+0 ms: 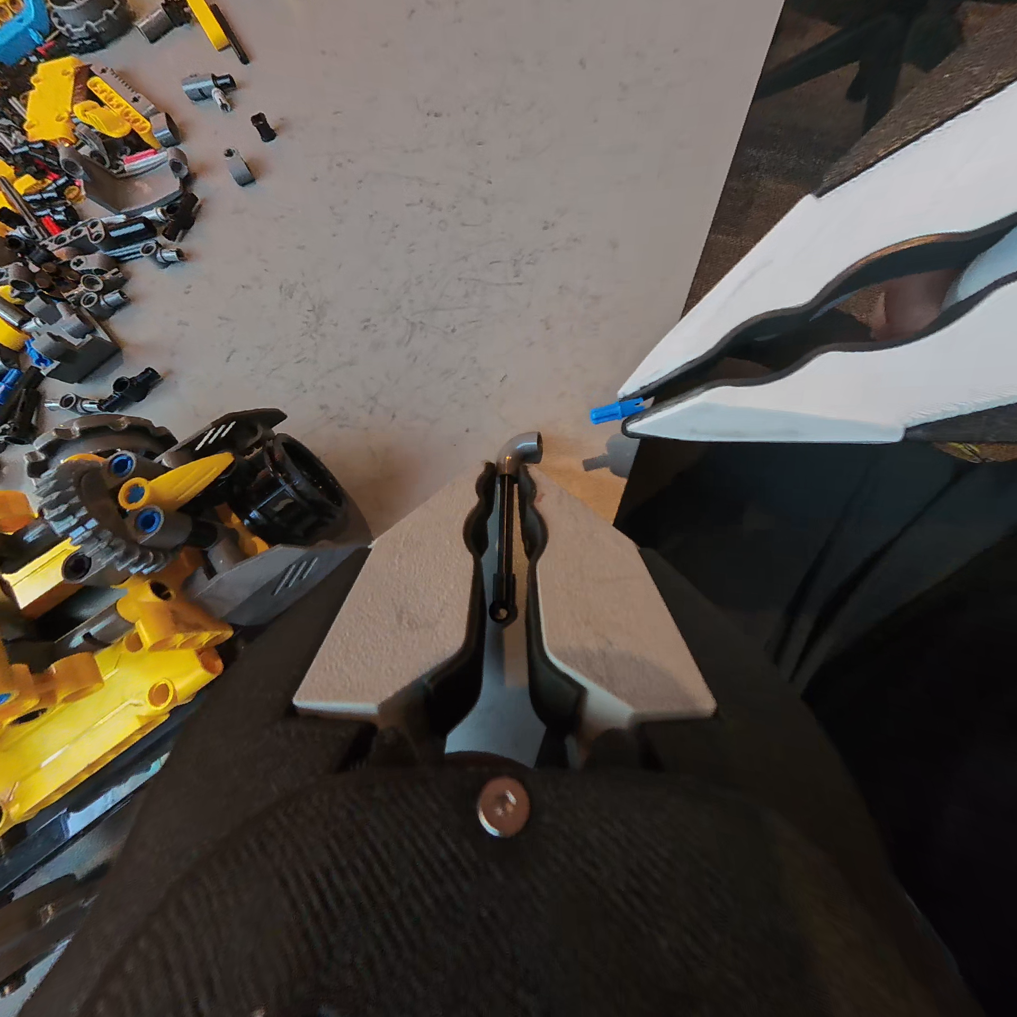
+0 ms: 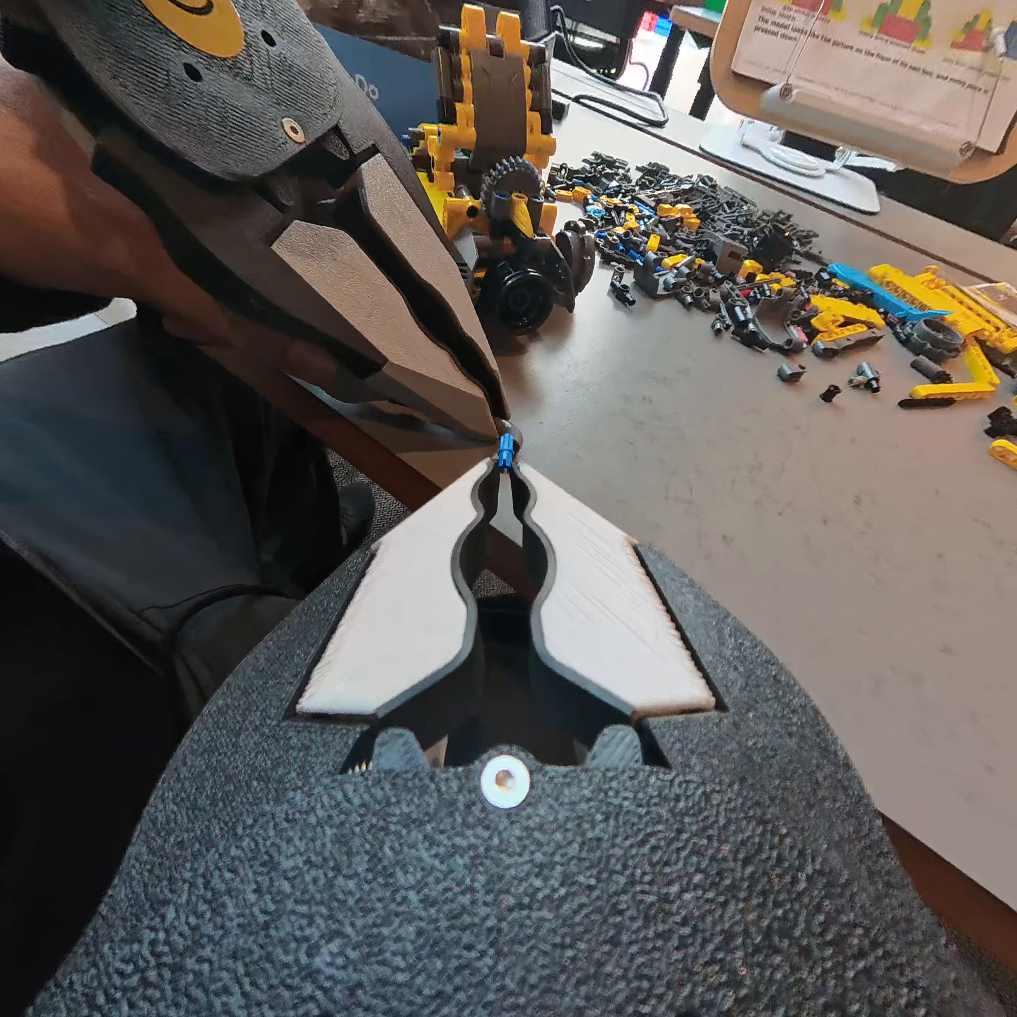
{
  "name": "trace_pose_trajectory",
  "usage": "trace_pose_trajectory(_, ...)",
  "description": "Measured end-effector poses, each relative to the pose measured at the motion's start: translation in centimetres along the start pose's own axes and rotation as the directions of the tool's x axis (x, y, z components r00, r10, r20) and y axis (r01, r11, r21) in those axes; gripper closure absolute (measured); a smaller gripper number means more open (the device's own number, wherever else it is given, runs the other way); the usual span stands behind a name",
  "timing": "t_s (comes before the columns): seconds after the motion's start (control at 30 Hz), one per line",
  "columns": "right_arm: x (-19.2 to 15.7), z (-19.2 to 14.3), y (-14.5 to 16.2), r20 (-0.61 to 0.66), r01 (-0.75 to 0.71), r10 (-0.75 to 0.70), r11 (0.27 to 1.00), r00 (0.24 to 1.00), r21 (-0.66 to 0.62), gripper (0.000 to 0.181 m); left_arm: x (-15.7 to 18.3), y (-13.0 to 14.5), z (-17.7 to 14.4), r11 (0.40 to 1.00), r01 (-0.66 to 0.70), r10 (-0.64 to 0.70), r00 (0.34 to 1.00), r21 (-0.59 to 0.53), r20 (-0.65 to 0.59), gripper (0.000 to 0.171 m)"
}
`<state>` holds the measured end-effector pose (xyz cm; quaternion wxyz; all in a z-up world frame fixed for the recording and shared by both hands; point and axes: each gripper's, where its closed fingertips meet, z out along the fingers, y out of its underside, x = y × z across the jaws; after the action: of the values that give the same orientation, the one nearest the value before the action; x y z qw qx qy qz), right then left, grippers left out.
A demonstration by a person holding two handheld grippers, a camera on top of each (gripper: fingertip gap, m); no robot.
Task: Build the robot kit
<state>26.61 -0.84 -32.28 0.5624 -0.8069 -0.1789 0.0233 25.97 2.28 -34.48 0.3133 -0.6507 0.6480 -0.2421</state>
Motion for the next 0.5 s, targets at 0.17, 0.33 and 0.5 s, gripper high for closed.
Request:
trace_pose_trajectory(0.17,-0.6,0.5,0.7,0.023,0.008,-0.007,0.999,1.000,-0.033,0.179,0.0,0.0,0.1,1.000,0.010,-0.009,1.000,0.010,-0.012,0.167)
trace_pose_trajectory(0.33,-1.1,0.6,0.8,0.026,0.084,-0.084,0.996,0.996,-0.038,0.179,0.0,0.0,0.0,1.000,0.001,-0.001,1.000,0.012,-0.009,0.167)
trace_pose_trajectory(0.5,-0.8,0.2,0.6,0.035,0.045,-0.044,0.999,0.998,-0.021,0.179,0.5,-0.2,-0.5,0.998,-0.067,0.067,0.998,0.016,-0.023,0.155)
